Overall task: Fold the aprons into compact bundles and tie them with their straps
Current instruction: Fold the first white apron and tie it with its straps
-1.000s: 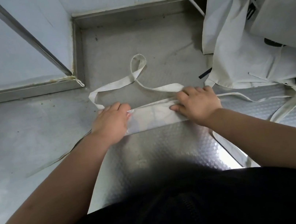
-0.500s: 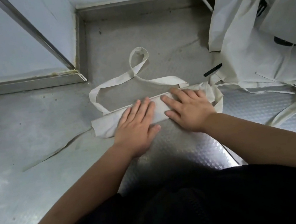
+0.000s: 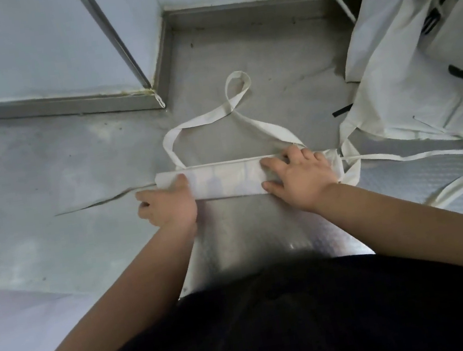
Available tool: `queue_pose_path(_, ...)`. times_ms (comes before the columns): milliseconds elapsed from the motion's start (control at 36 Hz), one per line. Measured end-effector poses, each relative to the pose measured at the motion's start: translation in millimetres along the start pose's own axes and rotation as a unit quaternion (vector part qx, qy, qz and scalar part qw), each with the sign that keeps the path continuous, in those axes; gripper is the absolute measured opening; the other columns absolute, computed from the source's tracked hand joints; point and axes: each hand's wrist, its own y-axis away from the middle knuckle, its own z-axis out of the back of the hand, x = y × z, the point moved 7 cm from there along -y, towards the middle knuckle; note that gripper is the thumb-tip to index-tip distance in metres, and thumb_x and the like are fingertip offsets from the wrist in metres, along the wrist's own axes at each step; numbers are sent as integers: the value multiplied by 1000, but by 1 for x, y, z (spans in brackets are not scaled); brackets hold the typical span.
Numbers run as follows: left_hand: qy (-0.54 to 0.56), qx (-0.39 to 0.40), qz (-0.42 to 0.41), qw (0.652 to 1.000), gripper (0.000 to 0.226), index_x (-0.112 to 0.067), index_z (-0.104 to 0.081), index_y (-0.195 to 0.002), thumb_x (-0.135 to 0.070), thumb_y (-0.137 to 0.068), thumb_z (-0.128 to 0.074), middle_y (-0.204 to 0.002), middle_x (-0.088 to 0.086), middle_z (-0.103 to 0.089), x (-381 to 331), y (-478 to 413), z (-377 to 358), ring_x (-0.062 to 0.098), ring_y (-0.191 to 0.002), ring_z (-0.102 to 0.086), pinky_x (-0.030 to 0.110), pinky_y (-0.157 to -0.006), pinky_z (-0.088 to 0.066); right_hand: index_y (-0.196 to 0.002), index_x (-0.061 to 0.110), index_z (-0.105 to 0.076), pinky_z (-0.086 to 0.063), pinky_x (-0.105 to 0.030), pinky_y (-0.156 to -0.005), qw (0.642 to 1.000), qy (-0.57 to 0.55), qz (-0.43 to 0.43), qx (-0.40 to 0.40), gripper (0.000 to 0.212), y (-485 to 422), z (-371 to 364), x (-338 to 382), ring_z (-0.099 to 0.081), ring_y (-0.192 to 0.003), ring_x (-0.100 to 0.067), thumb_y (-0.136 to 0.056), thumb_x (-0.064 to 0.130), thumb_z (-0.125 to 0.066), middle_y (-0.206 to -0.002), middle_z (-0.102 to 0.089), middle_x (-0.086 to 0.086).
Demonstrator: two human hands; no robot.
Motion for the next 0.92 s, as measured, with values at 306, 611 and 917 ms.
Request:
queue_pose_path(306,156,51,-131,978,37,-7,-58,-109,-13,-76,-73,-104,6,-66,-6,25,0,22,-93,-64,24,-71,-43,-142,37,-28,-25,-42,-106,1000,-12,-2,-4,54,10,-8,-2,-31,-129,-30,-93,58,-35,-137,-32,-10)
queue_pose_path(611,-288,14,-665,689,42,-6,-65,-109,-10,-76,-40,-105,11,-64,-20,80,-37,31,-77,-59,34,-59,-52,-144,37,-28,-19,-40,-110,999,-48,22,-4,54,12,-9,-9,-29,-132,-29,-93,54,-40,-142,-29,-9)
queue_pose_path(917,-436,89,-586,677,50,0,-42,-138,-5,-90,-30,-145,14,-42,-22,95,-49,28,-131,-43,39,-98,-45,-71,11,-48,-35,-29,-64,949,-252,-154,-114,36,39,1,-47,-56,-83,-30,-94,39,-44,-75,-55,-6)
